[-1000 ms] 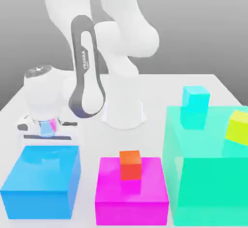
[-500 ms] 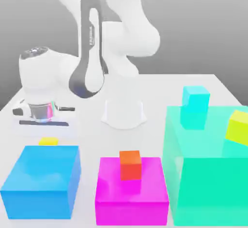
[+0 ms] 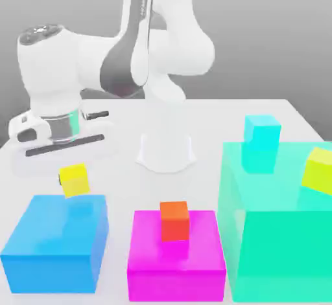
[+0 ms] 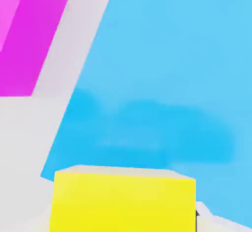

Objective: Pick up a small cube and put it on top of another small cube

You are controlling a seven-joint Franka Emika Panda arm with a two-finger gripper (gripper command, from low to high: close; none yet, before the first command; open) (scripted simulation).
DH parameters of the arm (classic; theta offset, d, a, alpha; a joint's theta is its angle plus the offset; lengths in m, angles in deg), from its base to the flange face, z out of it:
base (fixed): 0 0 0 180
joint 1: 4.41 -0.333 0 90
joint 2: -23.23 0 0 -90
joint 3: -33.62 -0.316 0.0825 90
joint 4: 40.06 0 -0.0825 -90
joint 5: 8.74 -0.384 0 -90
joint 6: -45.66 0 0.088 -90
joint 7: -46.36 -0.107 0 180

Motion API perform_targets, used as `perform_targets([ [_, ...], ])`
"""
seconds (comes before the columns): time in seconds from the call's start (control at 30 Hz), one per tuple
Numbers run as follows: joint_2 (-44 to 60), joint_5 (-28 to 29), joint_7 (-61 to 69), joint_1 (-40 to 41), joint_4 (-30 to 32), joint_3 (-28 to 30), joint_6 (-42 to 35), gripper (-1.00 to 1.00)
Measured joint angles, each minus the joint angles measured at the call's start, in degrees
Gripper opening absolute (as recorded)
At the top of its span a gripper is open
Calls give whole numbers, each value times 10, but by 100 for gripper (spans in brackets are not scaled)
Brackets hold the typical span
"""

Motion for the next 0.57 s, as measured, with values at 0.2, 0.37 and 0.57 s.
perform_targets([
  [0.2, -42, -18, 105, -108, -19, -68, -39, -100],
  [0.37, -17, -25, 149, -145, -20, -90, -16, -100],
  [0.57, 35, -28, 151, -148, -5, -93, 54, 100],
])
